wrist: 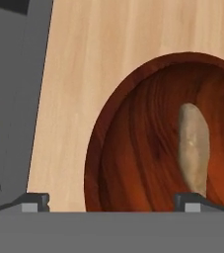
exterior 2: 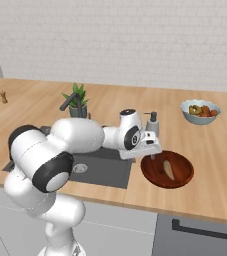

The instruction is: Pick the sweet potato from the sink and place it in the bowl. Then pick the bowl and place it in the microwave. Then close the microwave door and press the start button.

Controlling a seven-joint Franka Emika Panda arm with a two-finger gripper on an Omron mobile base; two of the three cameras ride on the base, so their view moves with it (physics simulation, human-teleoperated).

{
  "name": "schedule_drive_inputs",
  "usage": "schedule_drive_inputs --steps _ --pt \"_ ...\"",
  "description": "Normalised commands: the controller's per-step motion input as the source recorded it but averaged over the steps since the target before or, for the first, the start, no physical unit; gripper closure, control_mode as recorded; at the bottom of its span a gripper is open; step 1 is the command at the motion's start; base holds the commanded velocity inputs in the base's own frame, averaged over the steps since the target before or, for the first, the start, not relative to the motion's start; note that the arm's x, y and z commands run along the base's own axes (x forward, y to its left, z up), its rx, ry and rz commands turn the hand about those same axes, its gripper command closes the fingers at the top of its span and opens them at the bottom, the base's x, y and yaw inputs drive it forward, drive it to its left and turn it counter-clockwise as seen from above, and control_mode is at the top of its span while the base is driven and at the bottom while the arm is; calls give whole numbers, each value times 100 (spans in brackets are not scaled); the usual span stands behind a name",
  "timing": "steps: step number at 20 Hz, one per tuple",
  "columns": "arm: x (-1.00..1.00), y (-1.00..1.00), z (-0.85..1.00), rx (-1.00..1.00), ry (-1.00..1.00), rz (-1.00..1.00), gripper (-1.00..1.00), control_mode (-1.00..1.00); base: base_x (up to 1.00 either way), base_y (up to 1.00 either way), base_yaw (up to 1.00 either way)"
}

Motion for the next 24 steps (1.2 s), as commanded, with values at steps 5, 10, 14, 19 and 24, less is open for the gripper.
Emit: schedule_drive_inputs --steps 5,10,14,19,24 --pt "4 0 -31 0 2 0 -100 -100 0 0 0" --pt "24 -5 -38 0 5 0 -100 -100 0 0 0" --pt "10 -23 -25 0 2 0 -100 -100 0 0 0" --pt "0 -42 -15 0 0 0 100 -100 0 0 0" --pt "0 0 -9 0 -1 0 100 -100 0 0 0"
